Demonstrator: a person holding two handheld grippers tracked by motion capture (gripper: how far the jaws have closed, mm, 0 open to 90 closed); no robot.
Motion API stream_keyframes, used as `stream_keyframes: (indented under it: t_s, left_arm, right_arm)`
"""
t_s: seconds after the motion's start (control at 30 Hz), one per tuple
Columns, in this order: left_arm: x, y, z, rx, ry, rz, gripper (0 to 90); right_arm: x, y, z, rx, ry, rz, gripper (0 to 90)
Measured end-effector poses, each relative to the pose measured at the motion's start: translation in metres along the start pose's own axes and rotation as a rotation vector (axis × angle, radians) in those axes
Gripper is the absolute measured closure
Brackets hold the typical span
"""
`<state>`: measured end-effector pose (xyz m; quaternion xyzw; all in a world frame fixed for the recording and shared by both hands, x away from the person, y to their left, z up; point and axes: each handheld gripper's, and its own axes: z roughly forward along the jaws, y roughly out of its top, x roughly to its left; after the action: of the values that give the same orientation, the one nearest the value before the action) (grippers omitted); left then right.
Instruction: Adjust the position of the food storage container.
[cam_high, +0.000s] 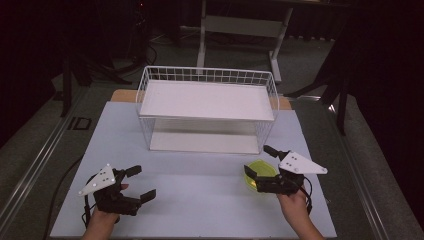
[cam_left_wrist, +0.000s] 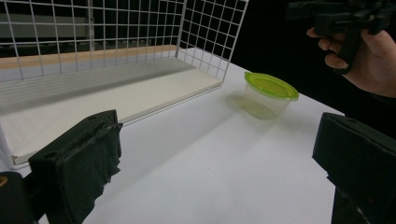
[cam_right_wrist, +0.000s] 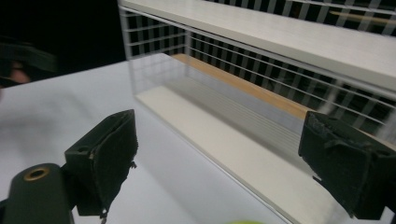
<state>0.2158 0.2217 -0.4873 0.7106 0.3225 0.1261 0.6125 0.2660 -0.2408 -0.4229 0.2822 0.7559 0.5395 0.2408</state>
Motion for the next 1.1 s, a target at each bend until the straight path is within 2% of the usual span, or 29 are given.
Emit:
stream_keyframes:
  t_s: [0.17, 0.4, 0.43, 0.6, 0.67, 0.7, 0.73, 1.0, 1.03, 1.1]
  left_arm:
    - [0.000, 0.000, 0.001, 0.004, 0.001, 0.001, 1.9]
    - [-0.001, 0.000, 0.002, 0.007, 0.010, 0.006, 1.9]
    - [-0.001, -0.001, 0.003, 0.009, 0.015, 0.011, 1.9]
    - [-0.001, -0.001, 0.003, 0.009, 0.012, 0.006, 1.9]
    - [0.000, -0.001, 0.004, 0.011, 0.010, 0.006, 1.9]
    - [0.000, -0.001, 0.004, 0.012, 0.014, 0.006, 1.9]
    - [-0.001, -0.002, 0.005, 0.013, 0.024, 0.012, 1.9]
    - [-0.001, -0.002, 0.006, 0.017, 0.018, 0.010, 1.8]
    - [-0.001, -0.002, 0.006, 0.023, 0.021, 0.014, 1.9]
    - [-0.001, -0.002, 0.006, 0.024, 0.020, 0.013, 1.9]
  right_arm:
    - [-0.015, -0.011, -0.003, 0.032, -0.034, 0.022, 11.9]
    - [-0.029, -0.022, -0.011, 0.051, -0.049, 0.064, 11.9]
    - [-0.035, -0.029, -0.018, 0.075, -0.111, 0.060, 13.7]
    - [-0.042, -0.037, -0.024, 0.089, -0.137, 0.077, 13.2]
    - [-0.050, -0.046, -0.030, 0.123, -0.189, 0.074, 12.9]
    - [-0.050, -0.046, -0.030, 0.123, -0.189, 0.074, 12.9]
    - [-0.055, -0.051, -0.034, 0.134, -0.191, 0.097, 13.1]
    - [-0.065, -0.065, -0.042, 0.145, -0.190, 0.150, 12.3]
    - [-0.068, -0.070, -0.043, 0.160, -0.219, 0.172, 16.4]
    - [-0.068, -0.072, -0.042, 0.176, -0.217, 0.173, 19.6]
